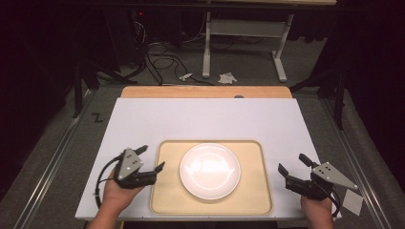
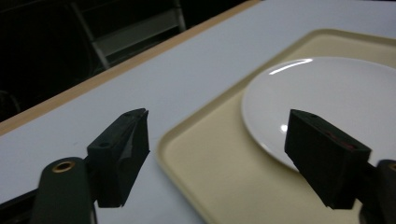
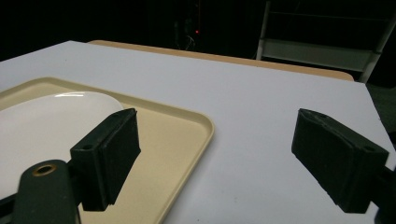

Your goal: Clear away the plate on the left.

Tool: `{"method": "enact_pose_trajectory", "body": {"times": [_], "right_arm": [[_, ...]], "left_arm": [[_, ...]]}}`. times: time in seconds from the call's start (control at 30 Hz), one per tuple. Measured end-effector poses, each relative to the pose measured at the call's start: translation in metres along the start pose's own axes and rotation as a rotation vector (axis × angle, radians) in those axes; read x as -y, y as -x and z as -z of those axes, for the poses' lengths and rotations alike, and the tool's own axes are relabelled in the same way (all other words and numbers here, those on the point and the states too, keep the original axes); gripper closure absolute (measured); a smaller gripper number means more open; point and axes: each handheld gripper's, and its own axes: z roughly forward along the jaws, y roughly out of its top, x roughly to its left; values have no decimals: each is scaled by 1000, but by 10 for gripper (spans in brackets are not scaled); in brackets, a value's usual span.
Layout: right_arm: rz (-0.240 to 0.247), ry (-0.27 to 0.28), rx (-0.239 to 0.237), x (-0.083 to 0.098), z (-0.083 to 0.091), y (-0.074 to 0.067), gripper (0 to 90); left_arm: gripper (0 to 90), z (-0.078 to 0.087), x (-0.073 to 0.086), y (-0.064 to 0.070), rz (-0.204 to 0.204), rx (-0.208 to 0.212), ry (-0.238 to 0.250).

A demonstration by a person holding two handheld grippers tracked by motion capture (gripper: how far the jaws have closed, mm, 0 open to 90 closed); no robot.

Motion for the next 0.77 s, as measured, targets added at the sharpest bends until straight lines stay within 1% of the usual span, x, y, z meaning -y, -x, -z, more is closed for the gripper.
{"method": "enact_pose_trajectory", "body": {"times": [0.07, 0.1, 0.13, 0.17, 0.2, 0.23, 0.27, 0.3, 0.37, 0.47, 0.5, 0.57, 0.63, 0.77], "right_arm": [[1, 2, -2, 0, 0, 1, 162], [-2, 2, 0, 0, -1, 1, 162], [-1, 0, -2, 0, -1, 0, 162], [-4, -2, -3, 0, -1, 0, 162], [-4, -2, -2, 0, -1, -1, 162], [-2, -2, 2, 0, -1, -1, 162], [2, 0, -1, 0, 0, -1, 162], [-7, 0, 0, -1, 0, -2, 162], [0, 9, -2, -2, 1, -3, 162], [6, -3, -1, -2, -1, -4, 162], [4, -13, 2, -1, -3, -4, 162], [4, -14, 4, -1, -3, -4, 162], [4, -7, 4, -1, -2, -4, 162], [2, -2, 7, -1, 1, -3, 162]], "left_arm": [[156, 10, 7, -14, 56, -44, 13], [146, 15, 10, -20, 73, -66, 18], [123, 21, 14, -25, 86, -96, 16], [94, 24, 15, -28, 89, -111, 11], [70, 28, 18, -32, 102, -133, 12], [33, 30, 19, -33, 119, -133, 14], [4, 31, 19, -35, 132, -132, 4], [1, 32, 20, -35, 130, -135, 5], [1, 33, 18, -33, 101, -142, 17], [1, 31, 15, -32, 96, -132, 33], [1, 30, 15, -31, 91, -131, 31], [0, 29, 16, -30, 93, -117, 26], [1, 28, 16, -29, 85, -120, 18], [1, 30, 14, -27, 78, -126, 28]]}}
